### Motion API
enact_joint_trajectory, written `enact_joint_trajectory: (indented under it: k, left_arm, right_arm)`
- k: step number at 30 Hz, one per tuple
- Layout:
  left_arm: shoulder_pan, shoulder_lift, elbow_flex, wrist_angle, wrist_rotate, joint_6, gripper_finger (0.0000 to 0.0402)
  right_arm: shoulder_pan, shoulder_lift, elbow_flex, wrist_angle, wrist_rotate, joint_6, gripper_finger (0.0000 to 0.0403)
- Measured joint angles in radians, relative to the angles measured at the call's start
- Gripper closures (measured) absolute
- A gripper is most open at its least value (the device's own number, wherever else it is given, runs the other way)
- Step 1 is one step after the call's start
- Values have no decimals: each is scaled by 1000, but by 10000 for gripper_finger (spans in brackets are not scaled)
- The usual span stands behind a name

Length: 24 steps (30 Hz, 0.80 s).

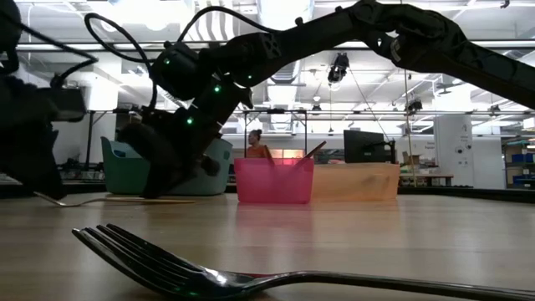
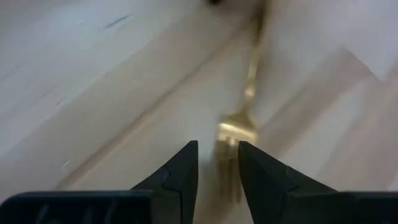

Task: Sort silverware by color (type)
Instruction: Put the golden fork into the red bin

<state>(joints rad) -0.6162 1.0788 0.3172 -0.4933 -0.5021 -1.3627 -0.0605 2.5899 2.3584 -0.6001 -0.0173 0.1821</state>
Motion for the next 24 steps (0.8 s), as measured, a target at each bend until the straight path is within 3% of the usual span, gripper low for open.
enact_joint_trajectory:
  k: [7,11,17,24]
  left_arm:
    - [5,76,4,2,-78,-202,306]
    - [6,78,21,-2,-102,-209,306]
    - [6,56,73,-23,-124,-148,306]
    - [6,34,229,-196,-117,-115,306]
  right_arm:
    - [3,-24,-3,-62,-37,44,381]
    - [3,-28,-3,-94,-106,61,381]
    - [18,-42,-4,-122,-128,105,381]
    - [9,-154,-6,-218,-126,38,381]
